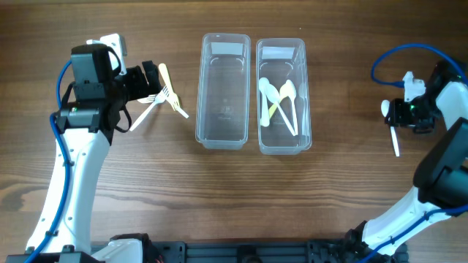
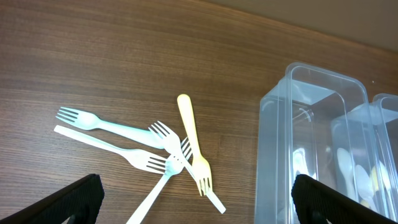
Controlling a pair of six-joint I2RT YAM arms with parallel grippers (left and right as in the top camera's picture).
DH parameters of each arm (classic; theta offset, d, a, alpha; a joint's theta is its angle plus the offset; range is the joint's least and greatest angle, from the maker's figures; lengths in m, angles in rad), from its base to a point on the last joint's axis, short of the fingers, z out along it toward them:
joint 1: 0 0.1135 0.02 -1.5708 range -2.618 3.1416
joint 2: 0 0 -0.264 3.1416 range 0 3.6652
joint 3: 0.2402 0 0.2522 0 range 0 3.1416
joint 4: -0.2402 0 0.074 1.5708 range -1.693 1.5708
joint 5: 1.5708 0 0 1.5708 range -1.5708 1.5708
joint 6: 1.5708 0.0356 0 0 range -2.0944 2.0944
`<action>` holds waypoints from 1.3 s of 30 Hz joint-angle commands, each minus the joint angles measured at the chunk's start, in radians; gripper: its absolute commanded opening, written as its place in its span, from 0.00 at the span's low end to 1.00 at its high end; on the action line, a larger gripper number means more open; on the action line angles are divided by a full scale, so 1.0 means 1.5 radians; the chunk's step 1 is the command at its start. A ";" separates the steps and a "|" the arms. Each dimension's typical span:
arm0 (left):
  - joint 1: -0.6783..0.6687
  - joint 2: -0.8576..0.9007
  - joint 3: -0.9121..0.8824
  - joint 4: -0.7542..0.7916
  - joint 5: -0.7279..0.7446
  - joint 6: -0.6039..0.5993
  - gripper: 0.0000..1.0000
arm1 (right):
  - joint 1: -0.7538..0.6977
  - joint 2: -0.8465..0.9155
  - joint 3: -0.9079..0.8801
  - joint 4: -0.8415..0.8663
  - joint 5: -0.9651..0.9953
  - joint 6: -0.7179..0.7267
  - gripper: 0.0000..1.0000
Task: Pack container
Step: 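Reach the right gripper to the last white spoon and grasp it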
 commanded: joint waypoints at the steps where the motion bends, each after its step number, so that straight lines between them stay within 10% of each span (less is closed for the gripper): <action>1: 0.003 0.002 0.011 0.000 0.008 -0.004 1.00 | -0.004 0.023 -0.006 0.005 0.007 0.045 0.45; 19: 0.003 0.002 0.011 -0.001 0.008 -0.004 1.00 | -0.002 0.023 -0.012 0.008 0.061 0.135 0.04; 33: 0.003 0.002 0.011 0.000 0.008 -0.004 1.00 | 0.124 -0.220 0.025 -0.005 -0.087 0.202 0.04; 39: 0.003 0.002 0.011 0.000 0.008 -0.004 1.00 | 0.111 -0.225 0.007 0.005 0.102 0.217 0.33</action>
